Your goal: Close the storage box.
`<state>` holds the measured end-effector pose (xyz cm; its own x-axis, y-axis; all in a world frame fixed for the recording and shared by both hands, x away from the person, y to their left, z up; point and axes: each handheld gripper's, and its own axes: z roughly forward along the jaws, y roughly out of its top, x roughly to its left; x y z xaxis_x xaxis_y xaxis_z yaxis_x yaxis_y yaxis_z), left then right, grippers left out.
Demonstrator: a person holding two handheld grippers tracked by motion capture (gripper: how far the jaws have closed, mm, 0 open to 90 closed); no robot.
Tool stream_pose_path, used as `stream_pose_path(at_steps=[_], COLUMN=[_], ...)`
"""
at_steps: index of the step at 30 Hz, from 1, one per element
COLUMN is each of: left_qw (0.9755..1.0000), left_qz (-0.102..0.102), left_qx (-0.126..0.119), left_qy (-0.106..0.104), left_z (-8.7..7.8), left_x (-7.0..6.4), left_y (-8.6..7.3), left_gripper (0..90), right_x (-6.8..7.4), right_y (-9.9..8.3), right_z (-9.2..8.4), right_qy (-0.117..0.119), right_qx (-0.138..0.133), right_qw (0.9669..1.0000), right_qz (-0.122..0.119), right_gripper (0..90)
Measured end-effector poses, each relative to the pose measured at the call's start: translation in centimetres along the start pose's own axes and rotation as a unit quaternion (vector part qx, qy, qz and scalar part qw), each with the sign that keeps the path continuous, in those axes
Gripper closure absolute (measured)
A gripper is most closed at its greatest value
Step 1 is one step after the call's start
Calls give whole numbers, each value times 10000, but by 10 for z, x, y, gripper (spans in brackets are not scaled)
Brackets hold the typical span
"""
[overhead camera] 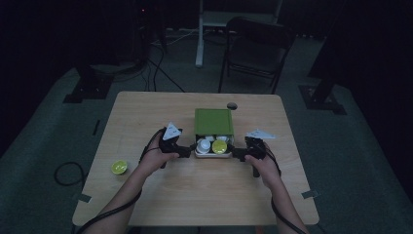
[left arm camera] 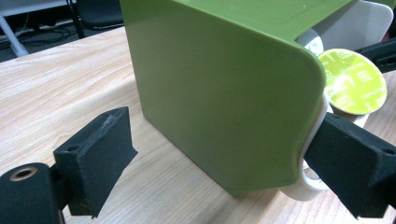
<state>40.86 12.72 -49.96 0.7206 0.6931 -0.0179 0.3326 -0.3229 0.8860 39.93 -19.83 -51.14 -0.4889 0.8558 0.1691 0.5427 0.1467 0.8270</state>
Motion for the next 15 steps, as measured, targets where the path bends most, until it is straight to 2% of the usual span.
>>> stream_pose_path(at_steps=[15], left_qw=[9998], left_qz=[-33], left_qx=[-50], left_qy=[166], left_z=[3], left_x=[0], left_y=[1], left_gripper=[96], right_x=[-1], right_y=[1], right_z=[5], right_qy=[-104], right_qx=[1], right_qw=[9999], right_qz=[87], right_gripper=[106])
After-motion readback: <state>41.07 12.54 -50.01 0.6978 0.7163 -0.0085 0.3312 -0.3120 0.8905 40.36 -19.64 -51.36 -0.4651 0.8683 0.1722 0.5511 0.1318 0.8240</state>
